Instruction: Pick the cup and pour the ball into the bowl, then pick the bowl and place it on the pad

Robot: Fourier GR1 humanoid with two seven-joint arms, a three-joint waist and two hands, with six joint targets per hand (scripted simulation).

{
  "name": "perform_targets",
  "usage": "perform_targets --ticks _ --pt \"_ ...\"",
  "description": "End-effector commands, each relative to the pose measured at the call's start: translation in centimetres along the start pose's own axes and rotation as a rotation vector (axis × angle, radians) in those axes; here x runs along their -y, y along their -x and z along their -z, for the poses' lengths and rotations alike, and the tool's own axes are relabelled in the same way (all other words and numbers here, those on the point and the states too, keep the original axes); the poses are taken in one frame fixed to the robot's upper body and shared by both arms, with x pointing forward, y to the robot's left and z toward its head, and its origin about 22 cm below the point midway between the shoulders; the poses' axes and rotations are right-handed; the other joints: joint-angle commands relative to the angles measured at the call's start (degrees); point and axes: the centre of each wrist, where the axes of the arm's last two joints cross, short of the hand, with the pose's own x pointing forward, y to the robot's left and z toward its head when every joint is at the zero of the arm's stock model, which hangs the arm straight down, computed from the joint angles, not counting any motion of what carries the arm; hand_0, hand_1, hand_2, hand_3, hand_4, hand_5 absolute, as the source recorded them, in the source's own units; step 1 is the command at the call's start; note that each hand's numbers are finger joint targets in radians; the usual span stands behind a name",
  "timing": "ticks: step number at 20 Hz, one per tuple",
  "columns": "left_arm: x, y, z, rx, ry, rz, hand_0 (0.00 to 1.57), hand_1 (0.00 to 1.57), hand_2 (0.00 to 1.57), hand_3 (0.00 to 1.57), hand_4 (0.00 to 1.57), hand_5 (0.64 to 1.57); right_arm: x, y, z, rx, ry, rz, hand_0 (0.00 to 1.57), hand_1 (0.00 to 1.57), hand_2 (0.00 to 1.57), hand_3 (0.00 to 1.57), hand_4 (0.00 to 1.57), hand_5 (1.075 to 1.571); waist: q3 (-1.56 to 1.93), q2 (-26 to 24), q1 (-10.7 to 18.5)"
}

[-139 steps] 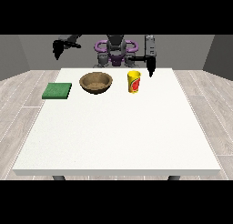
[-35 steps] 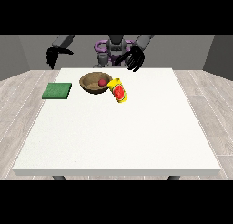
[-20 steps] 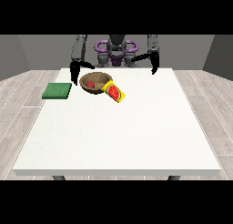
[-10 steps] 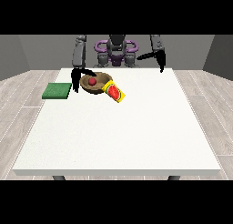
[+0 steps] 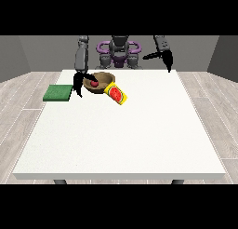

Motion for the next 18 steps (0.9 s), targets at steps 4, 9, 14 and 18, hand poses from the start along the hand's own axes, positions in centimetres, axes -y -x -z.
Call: perform_targets --ticks 4,9,14,18 --pt "2.0 -1.8 1.1 0.083 0.060 -0.015 0.00 0.00 0.00 0.00 0.57 1.549 3.0 3.1 -3.4 -0.166 0.140 -0.453 1.57 1.57 1.57 1.57 0.92 1.536 0.95 5.1 4.4" --pt "1.5 0.0 -0.1 0.005 0.062 -0.030 0.00 0.00 0.00 0.00 0.82 1.497 3.2 1.3 -2.0 -0.202 0.218 -0.595 1.57 1.57 1.57 1.38 0.91 1.563 0.90 -0.2 4.8" --pt "-1.9 5.1 -3.8 -0.167 -0.054 -0.018 0.00 0.00 0.00 0.00 0.97 1.423 -0.9 -1.2 0.3 -0.307 0.165 -0.607 1.57 1.57 1.57 0.94 0.84 1.563 0.94 -9.2 -2.1" --pt "-3.8 8.2 -8.0 -0.336 -0.096 -0.021 0.00 0.00 0.00 0.00 1.00 1.411 -3.5 -5.1 2.9 -0.416 0.095 -0.634 1.57 1.57 1.57 0.89 0.81 1.565 0.95 -18.4 -7.2"
